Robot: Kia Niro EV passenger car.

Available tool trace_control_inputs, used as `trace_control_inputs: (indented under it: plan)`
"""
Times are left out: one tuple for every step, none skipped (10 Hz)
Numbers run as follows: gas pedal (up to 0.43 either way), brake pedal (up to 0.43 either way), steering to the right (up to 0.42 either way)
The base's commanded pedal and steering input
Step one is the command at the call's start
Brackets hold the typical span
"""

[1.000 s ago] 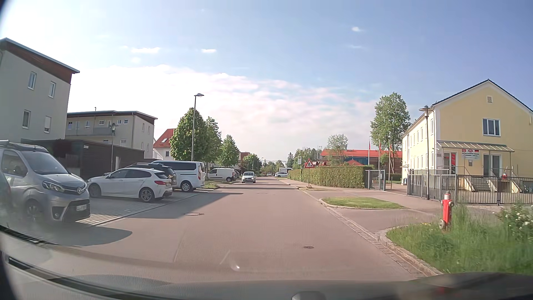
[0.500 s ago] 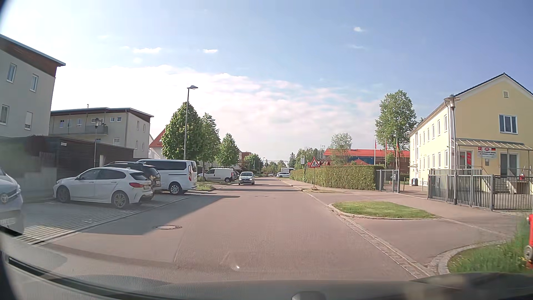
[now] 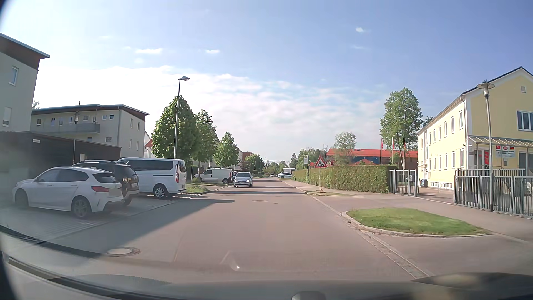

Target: Follow the waypoints while adhering to traffic rules and regulations

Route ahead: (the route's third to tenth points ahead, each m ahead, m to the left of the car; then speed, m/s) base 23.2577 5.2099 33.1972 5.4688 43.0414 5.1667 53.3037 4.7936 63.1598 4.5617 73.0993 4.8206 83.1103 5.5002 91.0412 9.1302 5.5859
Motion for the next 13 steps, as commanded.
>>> trace_control_inputs:
  plan:
    - [0.087,0.0,-0.006]
    - [0.098,0.0,-0.006]
    - [0.098,0.0,-0.006]
    - [0.11,0.0,-0.006]
    - [0.118,0.0,-0.006]
    - [0.118,0.0,-0.006]
    - [0.118,0.0,-0.006]
    - [0.118,0.0,-0.006]
    - [0.118,0.0,-0.006]
    - [0.11,0.0,-0.005]
    - [0.11,0.0,-0.004]
    - [0.11,0.0,-0.004]
    - [0.11,0.0,-0.004]
